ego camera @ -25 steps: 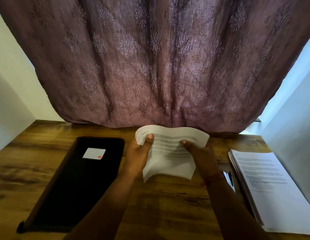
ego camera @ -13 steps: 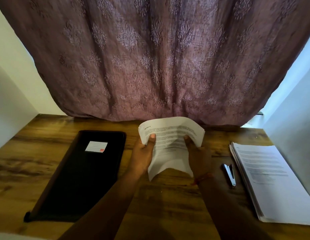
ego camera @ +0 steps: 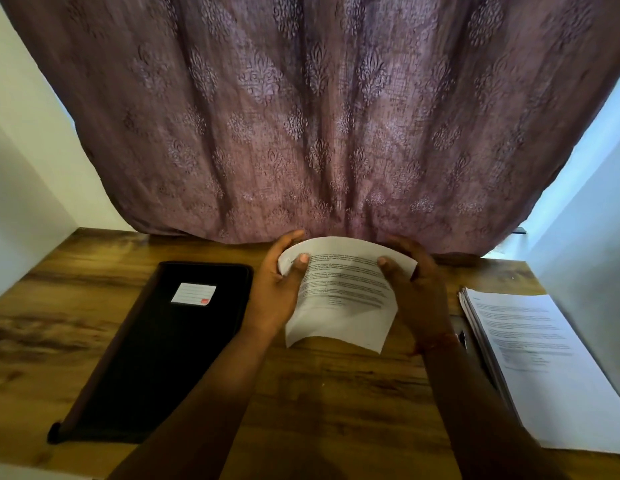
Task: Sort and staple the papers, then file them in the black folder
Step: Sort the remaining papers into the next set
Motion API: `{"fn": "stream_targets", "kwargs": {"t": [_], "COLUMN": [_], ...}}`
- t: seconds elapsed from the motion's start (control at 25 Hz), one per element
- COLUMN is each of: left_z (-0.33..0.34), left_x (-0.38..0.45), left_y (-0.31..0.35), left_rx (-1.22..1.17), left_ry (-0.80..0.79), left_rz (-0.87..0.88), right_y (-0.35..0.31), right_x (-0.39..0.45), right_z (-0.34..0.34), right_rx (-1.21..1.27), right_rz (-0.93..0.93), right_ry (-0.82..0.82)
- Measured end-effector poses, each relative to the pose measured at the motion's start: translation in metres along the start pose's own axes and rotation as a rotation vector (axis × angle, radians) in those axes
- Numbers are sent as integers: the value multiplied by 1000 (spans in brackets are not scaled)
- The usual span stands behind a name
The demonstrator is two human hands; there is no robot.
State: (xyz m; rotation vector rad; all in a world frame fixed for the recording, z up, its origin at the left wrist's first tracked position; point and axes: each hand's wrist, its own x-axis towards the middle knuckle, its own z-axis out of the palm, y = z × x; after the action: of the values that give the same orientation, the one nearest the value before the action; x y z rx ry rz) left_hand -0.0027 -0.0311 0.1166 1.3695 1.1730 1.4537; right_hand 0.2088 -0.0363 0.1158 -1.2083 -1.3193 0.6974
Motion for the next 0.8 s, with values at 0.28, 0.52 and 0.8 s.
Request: {"fn": "stream_targets", "kwargs": {"t": [0.28, 0.52, 0.8], "left_z": [-4, -3, -4], "left_x": [12, 14, 12], "left_y": [10, 8, -8], "left_rx": [43, -14, -223], "left_ry": [-41, -21, -1], "left_rz": [46, -5, -176], "right_y": [-14, -5, 17], "right_x": [26, 22, 9], "right_z": [-11, -11, -4], "right_rx": [-239, -157, 213], "right_rz": [-224, -190, 98], "right_ry": [-157, -102, -36]}}
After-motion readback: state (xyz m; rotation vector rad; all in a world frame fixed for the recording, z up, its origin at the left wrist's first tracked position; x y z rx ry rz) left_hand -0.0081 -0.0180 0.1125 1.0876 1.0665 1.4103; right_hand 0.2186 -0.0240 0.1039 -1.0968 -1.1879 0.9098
